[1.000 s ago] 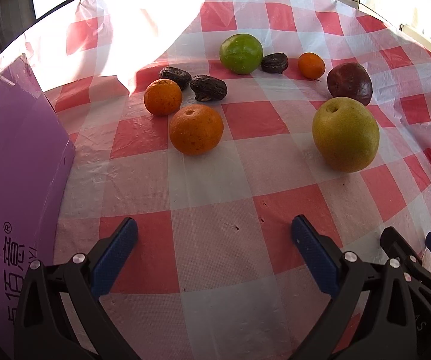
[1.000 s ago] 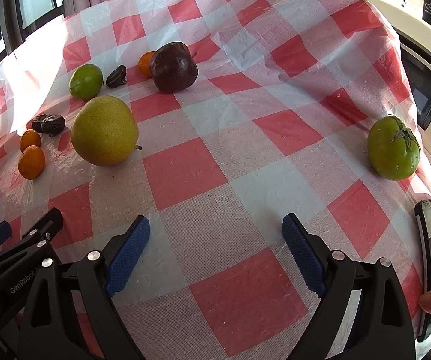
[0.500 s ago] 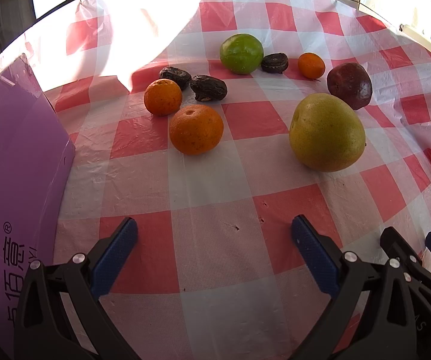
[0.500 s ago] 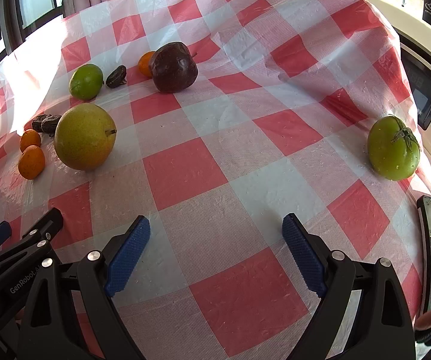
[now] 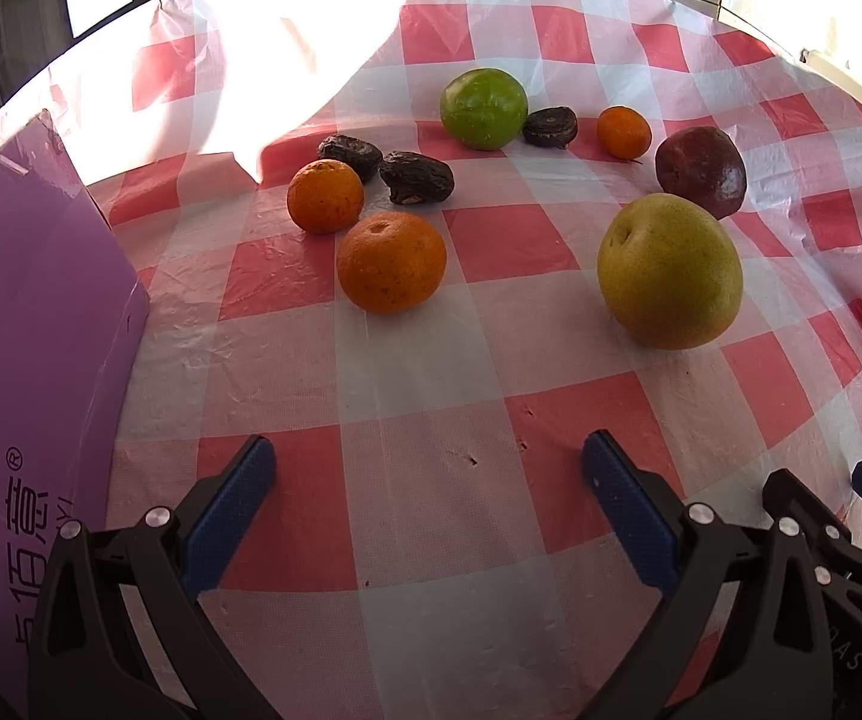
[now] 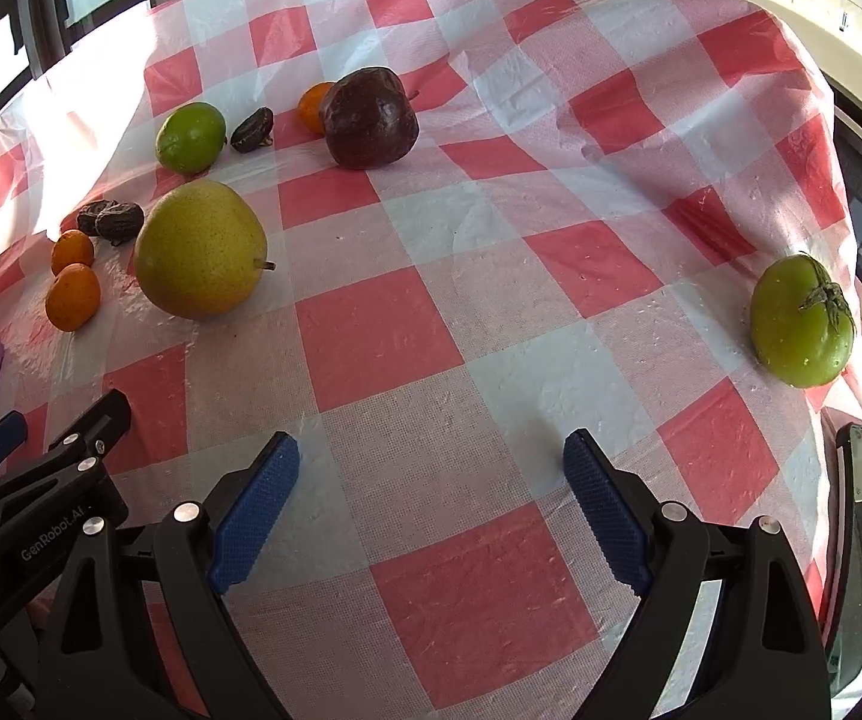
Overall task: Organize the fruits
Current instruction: 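Grasp the green tomato with the right tool while the left tool grasps the yellow pear, then carry the green tomato and yellow pear over the white box with both tools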
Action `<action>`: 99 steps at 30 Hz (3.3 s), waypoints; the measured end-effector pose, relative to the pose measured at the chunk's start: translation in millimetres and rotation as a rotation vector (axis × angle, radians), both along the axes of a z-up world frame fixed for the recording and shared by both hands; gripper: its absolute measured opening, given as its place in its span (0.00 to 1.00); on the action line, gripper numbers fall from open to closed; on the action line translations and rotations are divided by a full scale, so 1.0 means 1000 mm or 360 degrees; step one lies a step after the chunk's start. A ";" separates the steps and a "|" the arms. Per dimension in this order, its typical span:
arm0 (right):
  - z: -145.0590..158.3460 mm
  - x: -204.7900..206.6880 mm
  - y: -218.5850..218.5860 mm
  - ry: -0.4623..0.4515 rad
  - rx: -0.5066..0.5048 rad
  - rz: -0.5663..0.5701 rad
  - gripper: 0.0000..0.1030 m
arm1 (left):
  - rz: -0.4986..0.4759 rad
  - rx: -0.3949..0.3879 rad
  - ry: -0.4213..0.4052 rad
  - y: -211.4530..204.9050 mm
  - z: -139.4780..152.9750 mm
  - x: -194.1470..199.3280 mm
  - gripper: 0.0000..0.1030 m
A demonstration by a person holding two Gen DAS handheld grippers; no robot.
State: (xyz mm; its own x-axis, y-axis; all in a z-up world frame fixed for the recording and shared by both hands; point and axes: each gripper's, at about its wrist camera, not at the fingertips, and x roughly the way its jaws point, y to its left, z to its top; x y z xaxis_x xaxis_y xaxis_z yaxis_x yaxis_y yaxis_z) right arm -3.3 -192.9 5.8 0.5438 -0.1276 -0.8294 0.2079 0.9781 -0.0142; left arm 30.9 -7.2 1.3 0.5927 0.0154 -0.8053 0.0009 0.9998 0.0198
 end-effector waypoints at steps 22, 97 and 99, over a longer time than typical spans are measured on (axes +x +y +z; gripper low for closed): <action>-0.008 0.029 -0.160 0.0065 -0.0071 -0.0588 0.82 | -0.0102 -0.0117 -0.0001 -0.061 0.004 0.043 0.99; 0.147 -0.071 0.189 -0.0248 0.0183 0.0571 0.62 | -0.0110 -0.0284 -0.0202 0.206 0.173 -0.095 0.60; 0.154 -0.068 0.218 -0.0213 0.0203 0.0670 0.62 | -0.0041 -0.0273 -0.0141 0.234 0.162 -0.096 0.60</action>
